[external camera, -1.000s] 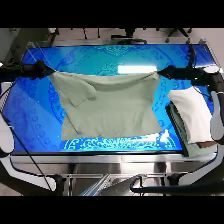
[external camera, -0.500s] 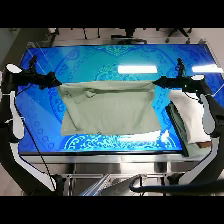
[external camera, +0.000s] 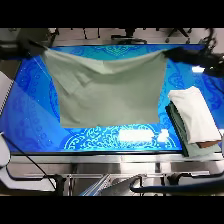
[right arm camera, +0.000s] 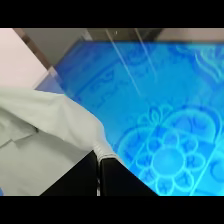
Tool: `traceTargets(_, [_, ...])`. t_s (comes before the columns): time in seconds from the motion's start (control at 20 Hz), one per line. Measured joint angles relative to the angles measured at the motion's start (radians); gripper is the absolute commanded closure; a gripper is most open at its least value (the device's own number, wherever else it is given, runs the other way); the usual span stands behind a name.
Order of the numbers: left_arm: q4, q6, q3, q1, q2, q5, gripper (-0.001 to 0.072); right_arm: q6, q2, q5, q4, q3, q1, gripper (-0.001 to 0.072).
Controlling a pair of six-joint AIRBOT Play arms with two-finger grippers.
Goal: Fold the shirts.
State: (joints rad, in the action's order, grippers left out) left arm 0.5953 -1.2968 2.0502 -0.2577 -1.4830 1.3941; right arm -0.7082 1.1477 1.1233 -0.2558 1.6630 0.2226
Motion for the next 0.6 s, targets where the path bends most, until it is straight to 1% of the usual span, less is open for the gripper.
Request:
traceTargets(0.1, [-0.029,0.010,-0.034,-0.024,0.179,-0.033,0.0690,0.014,-0.146,-0.025,0.007,0.000,0.000,0.0697])
traceTargets(0.2, [-0.025,0.015,-0.090,-0.074,0.369,-0.079,0.0690,0.021,-0.286,-0.062,-0.018,0.000,0.000,0.0697])
traceTargets(0.25, [-0.010,0.016,-0.121,-0.110,0.461,-0.104,0.0690,0.020,-0.349,-0.083,-0.049,0.000,0.000,0.0697])
traceTargets(0.4, [0.072,0.019,-0.211,-0.263,0.726,-0.165,0.0691,-0.035,-0.519,-0.154,-0.186,0.000,0.000,0.0697])
traceTargets(0.5, [0.130,0.018,-0.245,-0.341,0.845,-0.187,0.0690,-0.064,-0.596,-0.189,-0.272,0.000,0.000,0.0697])
traceTargets(0.6, [0.179,0.005,-0.258,-0.368,0.899,-0.203,0.0691,-0.082,-0.639,-0.212,-0.336,0.000,0.000,0.0697])
